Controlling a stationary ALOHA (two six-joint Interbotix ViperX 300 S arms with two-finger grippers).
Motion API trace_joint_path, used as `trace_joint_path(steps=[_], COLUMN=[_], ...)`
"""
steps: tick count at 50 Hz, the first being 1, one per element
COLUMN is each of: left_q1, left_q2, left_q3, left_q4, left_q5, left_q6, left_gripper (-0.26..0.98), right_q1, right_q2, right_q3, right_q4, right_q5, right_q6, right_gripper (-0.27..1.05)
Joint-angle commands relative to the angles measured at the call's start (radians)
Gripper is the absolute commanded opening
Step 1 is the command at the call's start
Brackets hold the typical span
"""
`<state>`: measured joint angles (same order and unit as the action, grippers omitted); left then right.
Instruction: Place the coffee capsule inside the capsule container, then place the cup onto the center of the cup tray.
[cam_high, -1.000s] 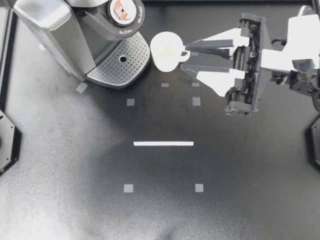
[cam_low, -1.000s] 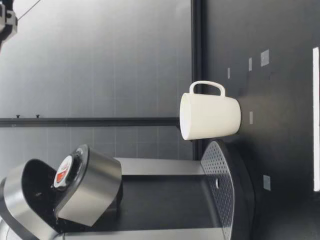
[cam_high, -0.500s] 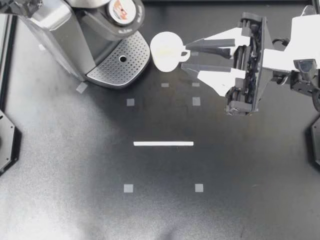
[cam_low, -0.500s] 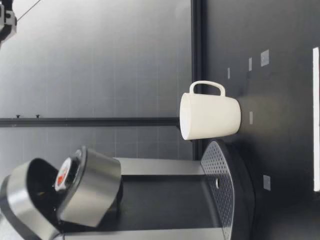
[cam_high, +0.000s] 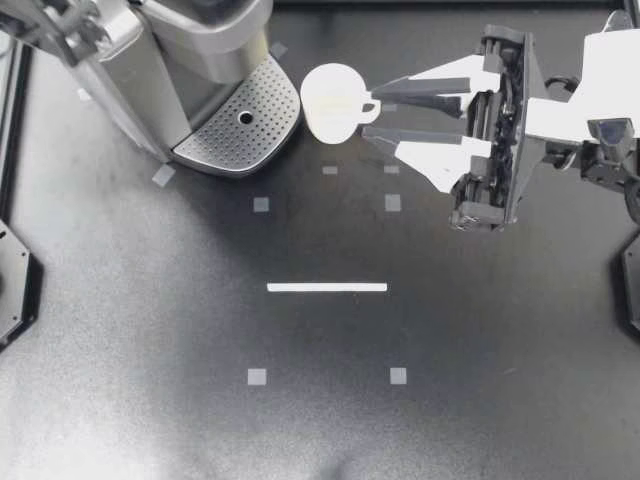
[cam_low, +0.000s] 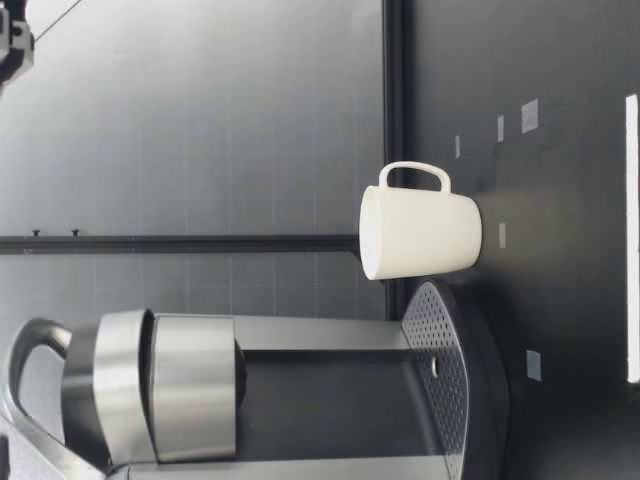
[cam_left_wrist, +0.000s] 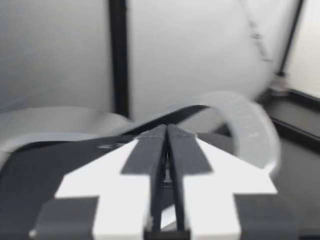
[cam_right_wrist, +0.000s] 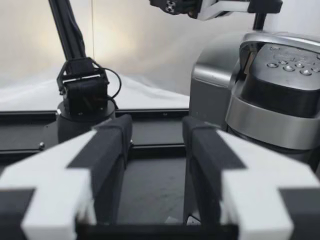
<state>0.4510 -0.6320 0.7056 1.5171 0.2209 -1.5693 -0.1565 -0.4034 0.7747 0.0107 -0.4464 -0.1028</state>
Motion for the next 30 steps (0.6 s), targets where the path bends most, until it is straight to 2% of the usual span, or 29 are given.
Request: trace_joint_path(steps=[1, 11, 20, 30], left_q1=[-0.021, -0.083, -0.133, -0.146], left_q2=[0.018, 0.052, 0.072, 0.106], left_q3=[-0.035, -0.044, -0.035, -0.026], left_q4=[-0.012, -0.023, -0.029, -0.049], left_q5=[-0.023, -0.014, 0.063, 0.092], left_q6=[0.002, 0.000, 0.000, 0.002], left_gripper=[0.11, 0.11, 0.11, 0.11], right_q1=[0.003, 0.003, 0.003, 0.003], right_q2=[-0.011, -0.011, -0.008, -0.011], right_q3=[-0.011, -0.005, -0.005, -0.003], right_q4=[0.000, 0.000, 0.000, -0.002], right_q5=[-0.011, -0.012, -0.015, -0.015], right_q6=[0.000, 0.000, 0.000, 0.002], right_gripper=[0.50, 0.50, 0.50, 0.50])
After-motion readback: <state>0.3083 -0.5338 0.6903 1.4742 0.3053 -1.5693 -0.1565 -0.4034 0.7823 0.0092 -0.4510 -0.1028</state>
